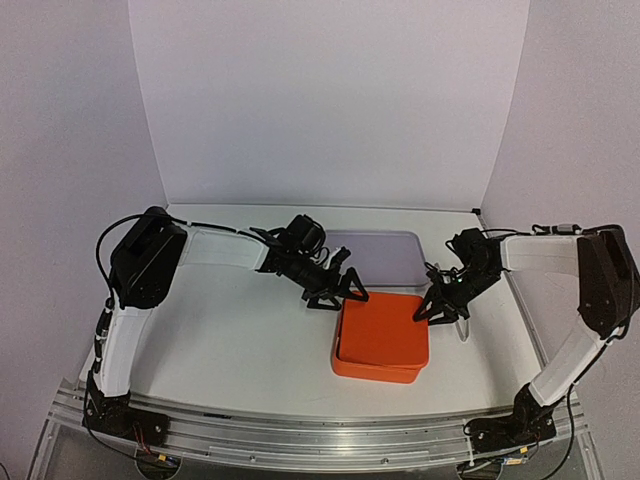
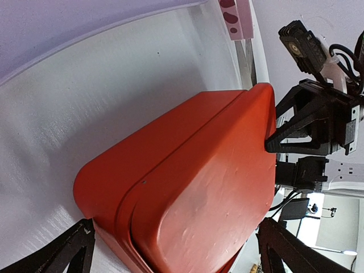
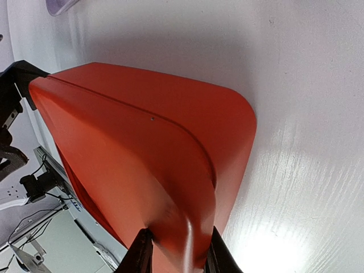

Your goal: Pack the cookies

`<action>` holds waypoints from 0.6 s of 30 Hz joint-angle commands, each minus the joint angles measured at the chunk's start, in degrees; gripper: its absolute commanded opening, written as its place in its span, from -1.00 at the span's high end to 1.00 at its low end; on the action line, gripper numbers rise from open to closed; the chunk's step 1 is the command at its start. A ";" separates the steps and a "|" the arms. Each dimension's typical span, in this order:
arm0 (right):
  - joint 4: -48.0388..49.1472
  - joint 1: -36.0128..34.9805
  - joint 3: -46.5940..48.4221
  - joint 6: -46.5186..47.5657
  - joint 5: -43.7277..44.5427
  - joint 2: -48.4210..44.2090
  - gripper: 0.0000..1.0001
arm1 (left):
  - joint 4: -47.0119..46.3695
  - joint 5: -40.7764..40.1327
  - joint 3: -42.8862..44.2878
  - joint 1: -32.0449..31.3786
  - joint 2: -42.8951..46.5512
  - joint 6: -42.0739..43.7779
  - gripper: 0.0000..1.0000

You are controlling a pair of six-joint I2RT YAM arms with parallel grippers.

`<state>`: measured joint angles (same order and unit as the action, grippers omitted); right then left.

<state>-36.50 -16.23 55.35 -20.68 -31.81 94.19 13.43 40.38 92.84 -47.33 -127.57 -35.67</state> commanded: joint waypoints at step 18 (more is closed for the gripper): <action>3.70 3.97 -4.94 -5.31 -11.69 -0.49 1.00 | -0.91 -4.23 -1.80 -0.35 3.40 -0.88 -0.99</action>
<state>-35.67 -14.43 54.03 -21.54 -39.10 94.39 13.41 38.20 92.45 -47.37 -127.57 -36.10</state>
